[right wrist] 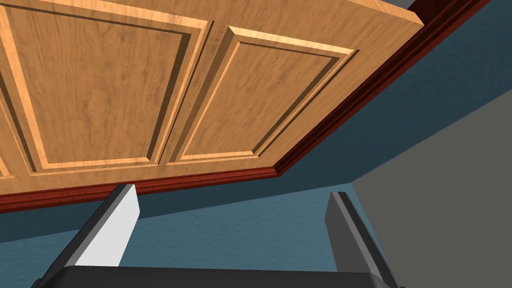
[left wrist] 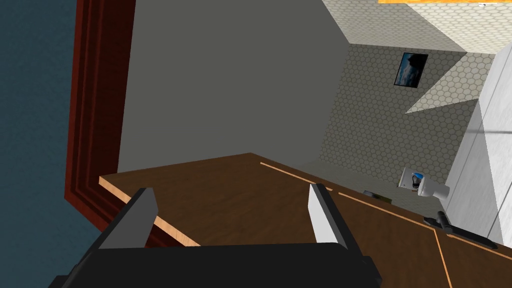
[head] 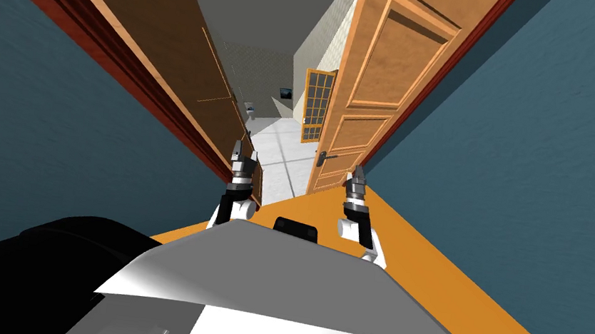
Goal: Push the door open
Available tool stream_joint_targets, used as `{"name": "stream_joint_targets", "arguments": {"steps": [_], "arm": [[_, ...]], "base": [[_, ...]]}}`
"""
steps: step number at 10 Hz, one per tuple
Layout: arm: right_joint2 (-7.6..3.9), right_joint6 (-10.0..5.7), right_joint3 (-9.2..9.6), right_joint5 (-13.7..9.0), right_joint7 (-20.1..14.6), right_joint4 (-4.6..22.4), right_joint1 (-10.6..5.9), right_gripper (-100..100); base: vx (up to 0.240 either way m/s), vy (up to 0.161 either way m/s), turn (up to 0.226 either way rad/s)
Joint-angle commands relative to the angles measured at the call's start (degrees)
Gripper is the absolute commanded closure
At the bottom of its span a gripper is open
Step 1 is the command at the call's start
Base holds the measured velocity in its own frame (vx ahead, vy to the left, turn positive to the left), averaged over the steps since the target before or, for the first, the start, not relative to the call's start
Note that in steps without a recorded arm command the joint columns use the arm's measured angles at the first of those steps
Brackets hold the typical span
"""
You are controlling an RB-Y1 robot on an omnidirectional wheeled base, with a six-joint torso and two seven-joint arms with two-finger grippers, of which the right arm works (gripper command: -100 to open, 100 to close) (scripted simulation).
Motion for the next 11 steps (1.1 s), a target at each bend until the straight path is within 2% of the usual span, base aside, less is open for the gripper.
{"name": "stream_joint_targets", "arguments": {"steps": [1,10,11], "arm": [[0.05,0.42,0.78,-0.07,-0.40,2.46,-1.33,-100],[-0.56,1.92,4.59,-1.08,-3.14,15.95,-7.90,-100],[-0.56,1.92,4.59,-1.08,-3.14,15.95,-7.90,-100]], "base": [[0.085,-0.120,0.089],[0.077,-0.114,0.089],[0.048,-0.079,0.026]]}}
